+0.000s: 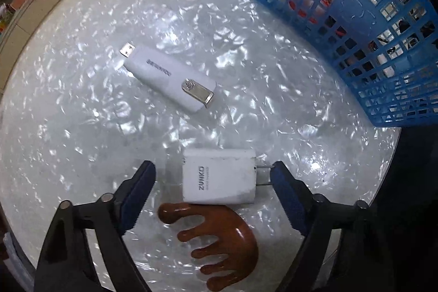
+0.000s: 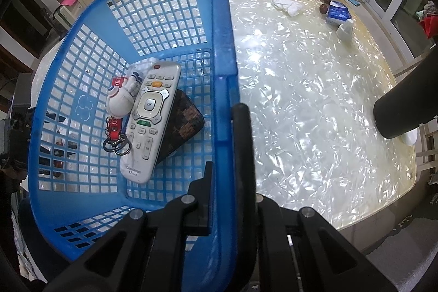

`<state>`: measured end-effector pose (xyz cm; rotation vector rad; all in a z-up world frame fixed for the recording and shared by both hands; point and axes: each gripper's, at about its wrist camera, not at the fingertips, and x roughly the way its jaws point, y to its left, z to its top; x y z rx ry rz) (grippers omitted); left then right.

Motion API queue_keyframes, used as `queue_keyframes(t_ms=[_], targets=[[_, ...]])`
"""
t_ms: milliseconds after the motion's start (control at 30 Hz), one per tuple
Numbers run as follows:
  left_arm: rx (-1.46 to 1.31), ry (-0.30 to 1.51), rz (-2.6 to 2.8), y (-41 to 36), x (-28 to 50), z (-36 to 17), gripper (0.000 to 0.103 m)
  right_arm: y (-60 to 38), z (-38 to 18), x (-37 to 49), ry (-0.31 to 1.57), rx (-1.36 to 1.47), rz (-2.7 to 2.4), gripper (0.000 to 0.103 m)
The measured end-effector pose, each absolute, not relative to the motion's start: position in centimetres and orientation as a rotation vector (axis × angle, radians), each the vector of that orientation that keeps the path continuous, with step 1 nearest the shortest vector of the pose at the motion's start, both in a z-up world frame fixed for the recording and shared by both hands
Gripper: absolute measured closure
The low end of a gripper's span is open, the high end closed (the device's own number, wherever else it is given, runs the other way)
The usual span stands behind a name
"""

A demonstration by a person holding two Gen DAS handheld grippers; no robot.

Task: Organize rigid objects
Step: 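Move the left tool back to the white charger beside the comb, then grasp the white charger with the left tool and carry it over the basket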

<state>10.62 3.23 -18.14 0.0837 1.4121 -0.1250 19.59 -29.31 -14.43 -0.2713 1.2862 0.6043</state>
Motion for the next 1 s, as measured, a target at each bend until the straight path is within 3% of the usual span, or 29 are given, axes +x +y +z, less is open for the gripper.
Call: queue_keyframes(t_ms=[67, 200, 533, 1000], targets=[[0.079, 1.404, -0.120, 3.1, 10.5, -18.2, 0.020, -29.3, -14.4, 19.6, 1.286, -0.270, 0.603, 0.094], [0.073, 1.380, -0.124, 2.8, 9.9, -17.6, 0.039, -29.3, -14.4, 19.6, 1.287, -0.271, 0.605, 0.094], [0.076, 1.353, -0.085, 3.6, 9.1, -16.1, 0.039, -29.2, -14.5, 19.6, 1.287, -0.273, 0.603, 0.094], [0.172, 1.075, -0.048, 2.7, 7.8, -4.2, 0.039, -29.3, -14.4, 19.3, 1.276, -0.274, 0.598, 0.094]])
